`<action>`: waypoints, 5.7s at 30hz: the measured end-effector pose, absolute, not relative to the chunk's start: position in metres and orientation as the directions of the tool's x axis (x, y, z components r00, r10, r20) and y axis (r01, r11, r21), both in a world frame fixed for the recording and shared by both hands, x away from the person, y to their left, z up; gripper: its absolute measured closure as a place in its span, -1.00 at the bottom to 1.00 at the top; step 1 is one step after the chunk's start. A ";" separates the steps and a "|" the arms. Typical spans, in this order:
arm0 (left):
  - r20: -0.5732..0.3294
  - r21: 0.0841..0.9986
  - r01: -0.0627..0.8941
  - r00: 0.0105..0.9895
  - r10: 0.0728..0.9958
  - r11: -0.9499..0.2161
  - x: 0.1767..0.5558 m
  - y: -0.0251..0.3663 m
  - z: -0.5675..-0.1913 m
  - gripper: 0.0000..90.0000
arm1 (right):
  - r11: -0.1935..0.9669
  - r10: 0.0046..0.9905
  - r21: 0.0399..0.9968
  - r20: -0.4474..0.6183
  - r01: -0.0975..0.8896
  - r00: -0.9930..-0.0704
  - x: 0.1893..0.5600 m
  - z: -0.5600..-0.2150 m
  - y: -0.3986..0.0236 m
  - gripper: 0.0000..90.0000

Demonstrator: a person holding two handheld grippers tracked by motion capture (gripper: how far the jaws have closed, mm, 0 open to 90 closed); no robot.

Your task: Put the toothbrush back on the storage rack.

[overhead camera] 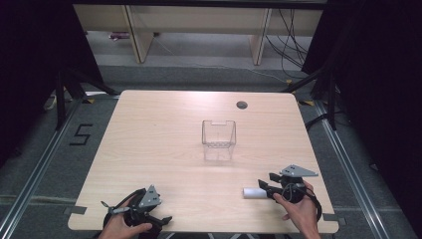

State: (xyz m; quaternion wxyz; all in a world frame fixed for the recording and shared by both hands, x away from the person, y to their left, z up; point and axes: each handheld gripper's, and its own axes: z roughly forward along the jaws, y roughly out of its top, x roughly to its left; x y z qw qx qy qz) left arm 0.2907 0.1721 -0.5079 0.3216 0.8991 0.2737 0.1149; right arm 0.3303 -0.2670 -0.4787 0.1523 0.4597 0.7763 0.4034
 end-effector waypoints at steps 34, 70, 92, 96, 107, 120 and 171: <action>0.028 0.646 0.421 0.821 0.571 -0.637 0.289 0.173 -0.507 -0.65 | 0.436 0.736 0.732 0.045 0.524 -0.675 0.343 -0.487 -0.224 0.96; 0.023 0.644 0.424 0.822 0.569 -0.637 0.289 0.173 -0.508 -0.64 | 0.515 0.661 0.687 0.061 0.512 -0.748 0.322 -0.494 -0.213 0.96; 0.026 0.640 0.418 0.827 0.561 -0.645 0.289 0.172 -0.508 -0.64 | 0.535 0.641 0.669 0.077 0.516 -0.764 0.302 -0.492 -0.217 0.95; 0.023 0.636 0.422 0.826 0.563 -0.646 0.290 0.173 -0.507 -0.64 | 0.536 0.637 0.666 0.084 0.519 -0.766 0.300 -0.493 -0.220 0.94; 0.029 0.641 0.418 0.825 0.565 -0.643 0.289 0.173 -0.507 -0.64 | 0.520 0.680 0.633 0.099 0.574 -0.726 0.286 -0.491 -0.231 0.94; 0.029 0.642 0.418 0.824 0.565 -0.643 0.289 0.173 -0.507 -0.64 | 0.543 0.674 0.642 0.050 0.541 -0.737 0.287 -0.492 -0.252 0.92; 0.022 0.633 0.426 0.825 0.565 -0.647 0.291 0.172 -0.508 -0.64 | 0.569 0.732 0.594 -0.050 0.569 -0.680 0.296 -0.466 -0.271 0.42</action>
